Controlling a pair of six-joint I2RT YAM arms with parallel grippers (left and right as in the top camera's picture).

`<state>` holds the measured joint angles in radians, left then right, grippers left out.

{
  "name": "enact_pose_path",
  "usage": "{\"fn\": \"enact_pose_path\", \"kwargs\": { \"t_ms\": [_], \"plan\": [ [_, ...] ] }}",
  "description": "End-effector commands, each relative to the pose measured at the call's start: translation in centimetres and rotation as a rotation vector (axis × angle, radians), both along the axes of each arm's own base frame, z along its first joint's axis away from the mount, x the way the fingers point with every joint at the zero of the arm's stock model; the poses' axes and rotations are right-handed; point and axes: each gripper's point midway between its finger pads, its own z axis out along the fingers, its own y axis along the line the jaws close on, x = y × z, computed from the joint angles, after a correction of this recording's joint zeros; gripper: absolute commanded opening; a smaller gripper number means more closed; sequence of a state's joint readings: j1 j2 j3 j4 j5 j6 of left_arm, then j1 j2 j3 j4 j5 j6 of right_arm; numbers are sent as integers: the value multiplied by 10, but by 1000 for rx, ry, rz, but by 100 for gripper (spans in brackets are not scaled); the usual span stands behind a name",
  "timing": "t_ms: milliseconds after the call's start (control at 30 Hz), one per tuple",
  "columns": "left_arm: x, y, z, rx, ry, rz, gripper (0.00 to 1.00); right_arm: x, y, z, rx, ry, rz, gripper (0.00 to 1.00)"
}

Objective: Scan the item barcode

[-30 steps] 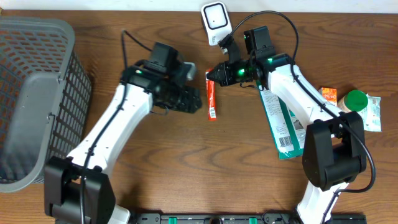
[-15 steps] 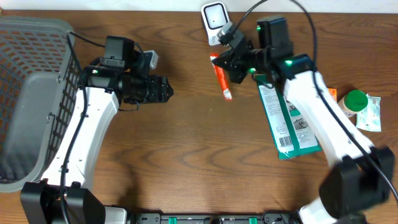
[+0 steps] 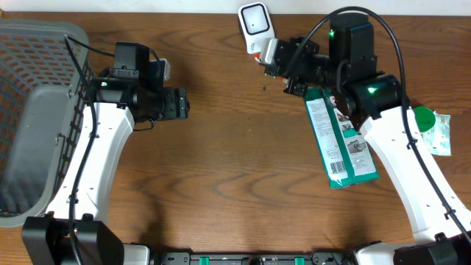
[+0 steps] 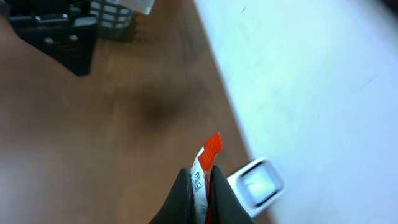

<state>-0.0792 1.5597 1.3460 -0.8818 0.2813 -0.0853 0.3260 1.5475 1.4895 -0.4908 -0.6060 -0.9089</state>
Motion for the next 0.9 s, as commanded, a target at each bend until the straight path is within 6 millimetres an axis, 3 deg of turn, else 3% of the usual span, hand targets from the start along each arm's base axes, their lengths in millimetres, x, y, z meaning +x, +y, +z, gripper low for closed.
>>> {"fn": "enact_pose_path", "kwargs": {
  "t_ms": [0, 233, 400, 600, 733, 867],
  "plan": [
    [5, 12, 4, 55, -23, 32, 84, 7, 7, 5, -62, -169, 76, 1],
    [5, 12, 4, 56, -23, 31, 84, 38, 23, 17, -14, -309, 67, 1],
    [5, 12, 4, 55, -23, 32, 84, 66, 33, 57, 232, -257, 17, 1],
    [5, 12, 4, 55, -23, 32, 84, 95, 42, 86, 248, -276, 46, 1],
    [5, 12, 4, 55, -23, 32, 85, 123, 51, 78, 243, -261, 45, 1],
    [5, 12, 4, 55, -23, 32, 85, 157, 56, 45, 233, -273, 4, 1]
  ]
}}
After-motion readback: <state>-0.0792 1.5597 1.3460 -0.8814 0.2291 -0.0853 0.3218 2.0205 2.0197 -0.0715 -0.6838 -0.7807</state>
